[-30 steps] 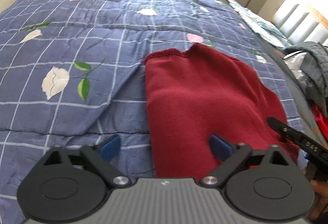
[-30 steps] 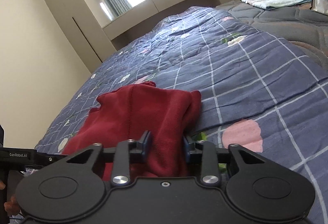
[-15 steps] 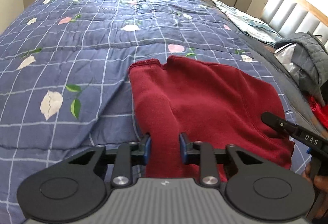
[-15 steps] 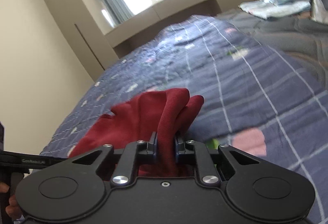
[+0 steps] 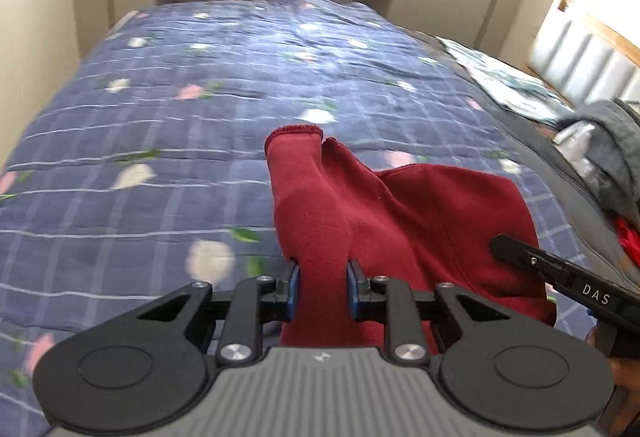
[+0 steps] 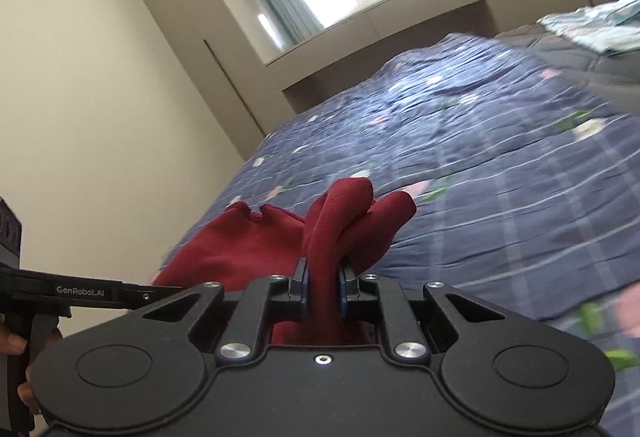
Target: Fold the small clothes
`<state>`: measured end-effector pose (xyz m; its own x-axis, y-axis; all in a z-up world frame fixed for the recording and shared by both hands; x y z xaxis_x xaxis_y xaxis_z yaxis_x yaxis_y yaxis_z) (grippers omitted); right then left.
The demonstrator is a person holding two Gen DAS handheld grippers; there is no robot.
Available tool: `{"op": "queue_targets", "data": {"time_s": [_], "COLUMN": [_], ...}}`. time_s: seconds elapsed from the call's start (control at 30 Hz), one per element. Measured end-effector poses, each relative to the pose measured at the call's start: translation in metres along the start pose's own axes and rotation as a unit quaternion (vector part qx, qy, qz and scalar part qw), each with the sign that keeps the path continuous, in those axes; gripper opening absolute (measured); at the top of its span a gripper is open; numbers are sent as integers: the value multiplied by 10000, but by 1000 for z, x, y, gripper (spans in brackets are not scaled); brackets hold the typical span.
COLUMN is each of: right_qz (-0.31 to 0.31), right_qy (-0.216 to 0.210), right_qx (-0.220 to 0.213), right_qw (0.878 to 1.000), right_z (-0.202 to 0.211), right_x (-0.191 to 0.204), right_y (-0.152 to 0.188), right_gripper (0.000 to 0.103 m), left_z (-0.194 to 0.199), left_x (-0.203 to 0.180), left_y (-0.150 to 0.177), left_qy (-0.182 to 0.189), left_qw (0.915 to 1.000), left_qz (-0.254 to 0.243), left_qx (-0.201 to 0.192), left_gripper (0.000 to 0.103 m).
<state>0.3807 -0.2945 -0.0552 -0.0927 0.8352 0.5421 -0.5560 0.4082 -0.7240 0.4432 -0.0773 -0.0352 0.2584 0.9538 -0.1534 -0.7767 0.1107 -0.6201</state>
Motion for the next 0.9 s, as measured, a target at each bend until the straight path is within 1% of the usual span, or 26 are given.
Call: {"op": "queue_targets", "data": {"time_s": [0.07, 0.13, 0.27, 0.37, 0.43, 0.47, 0.53, 0.57, 0.6, 0.63, 0.67, 0.7, 0.77, 0.83, 0.9], "right_qz": [-17, 61, 152, 234, 228, 243, 308, 324, 330, 337, 351, 386, 526, 648, 756], "right_qy": [-78, 13, 290, 513, 593, 638, 747, 784, 808, 830, 845, 841, 822, 850, 799], "right_qx": [61, 181, 391, 439, 494, 501, 467, 422, 379, 350, 325, 303, 223, 81, -122], "right_qw": [9999, 9998, 9987, 9974, 9968, 9964, 9956, 9955, 9955, 9954, 9953, 9952, 9950, 9942, 9939], "right_z": [-14, -29, -44, -46, -45, -44, -41, -38, -34, -32, -28, -23, -11, 2, 18], "right_x": [11, 18, 17, 11, 5, 4, 2, 3, 4, 5, 7, 10, 18, 27, 37], "right_y": [3, 9, 21, 25, 26, 26, 25, 25, 24, 23, 22, 22, 20, 18, 17], "right_gripper": [14, 14, 15, 19, 26, 28, 44, 49, 61, 71, 76, 83, 90, 102, 102], "left_z": [1, -3, -27, -39, -43, -43, -40, -37, -35, -31, -26, -21, -8, 6, 25], "left_x": [14, 26, 41, 49, 53, 55, 57, 57, 56, 55, 53, 52, 48, 46, 43], "left_y": [0, 3, 18, 30, 35, 36, 39, 40, 41, 42, 43, 45, 47, 48, 48], "left_qy": [-146, -237, -241, -340, -351, -351, -397, -439, -459, -467, -469, -468, -456, -482, -497], "left_qw": [9999, 9997, 9994, 9988, 9983, 9982, 9976, 9974, 9973, 9973, 9974, 9976, 9979, 9979, 9974], "left_qz": [6, 9, 173, 263, 361, 394, 476, 494, 502, 504, 501, 491, 457, 440, 431], "left_qx": [-54, -61, 169, 231, 303, 301, 295, 296, 280, 241, 198, 164, 82, -24, -285], "left_gripper": [25, 26, 27, 30, 32, 35, 43, 54, 67, 73, 79, 81, 84, 89, 99]}}
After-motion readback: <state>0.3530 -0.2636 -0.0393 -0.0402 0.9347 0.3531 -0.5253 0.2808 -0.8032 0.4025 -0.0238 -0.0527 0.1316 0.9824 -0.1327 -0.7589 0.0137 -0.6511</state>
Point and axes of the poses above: each gripper's, at about its wrist camera, not at the fingertips, and z roughly against the way its jaws point, x to its left, y to its underside, the point moved 6 cm from there along -z, roughly the way its jaws point, and after that the axes turned 3 degrees about -y, right-handed, at the moved point
